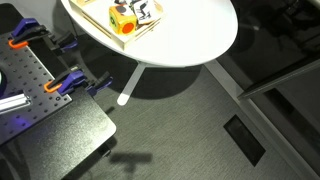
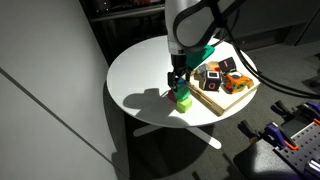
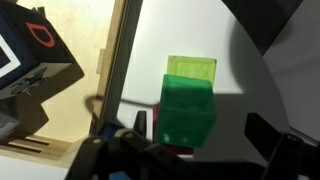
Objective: Move the green block to the right
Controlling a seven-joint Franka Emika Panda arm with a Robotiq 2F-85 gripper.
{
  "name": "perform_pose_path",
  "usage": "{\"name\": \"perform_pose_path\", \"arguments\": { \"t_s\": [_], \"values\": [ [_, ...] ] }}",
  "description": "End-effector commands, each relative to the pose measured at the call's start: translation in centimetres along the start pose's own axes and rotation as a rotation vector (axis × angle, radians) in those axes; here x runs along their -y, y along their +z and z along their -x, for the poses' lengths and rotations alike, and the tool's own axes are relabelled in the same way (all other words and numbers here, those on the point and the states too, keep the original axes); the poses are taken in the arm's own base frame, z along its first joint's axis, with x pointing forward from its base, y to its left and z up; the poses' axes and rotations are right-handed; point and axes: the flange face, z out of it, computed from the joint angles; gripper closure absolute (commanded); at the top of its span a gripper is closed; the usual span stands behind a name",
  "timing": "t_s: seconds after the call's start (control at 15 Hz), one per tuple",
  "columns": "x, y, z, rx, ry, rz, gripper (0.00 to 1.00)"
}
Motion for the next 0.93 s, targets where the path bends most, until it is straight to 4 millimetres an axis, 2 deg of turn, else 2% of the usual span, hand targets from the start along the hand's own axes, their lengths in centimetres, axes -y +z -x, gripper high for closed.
{"name": "perform_pose_path", "arguments": {
  "t_s": [0.0, 0.47, 0.53, 0.6, 0.87],
  "values": [
    [0.0, 0.1, -1.0, 0.010, 0.002, 0.028, 0.00],
    [0.0, 0.9, -1.5, 0.016, 0.001, 0.030, 0.00],
    [0.0, 1.0, -1.6, 0.017, 0.000, 0.031, 0.25],
    [0.0, 1.0, -1.6, 0.017, -0.002, 0.033, 0.26],
    [0.0, 1.3, -1.7, 0.019, -0.005, 0.041, 0.60]
  ]
}}
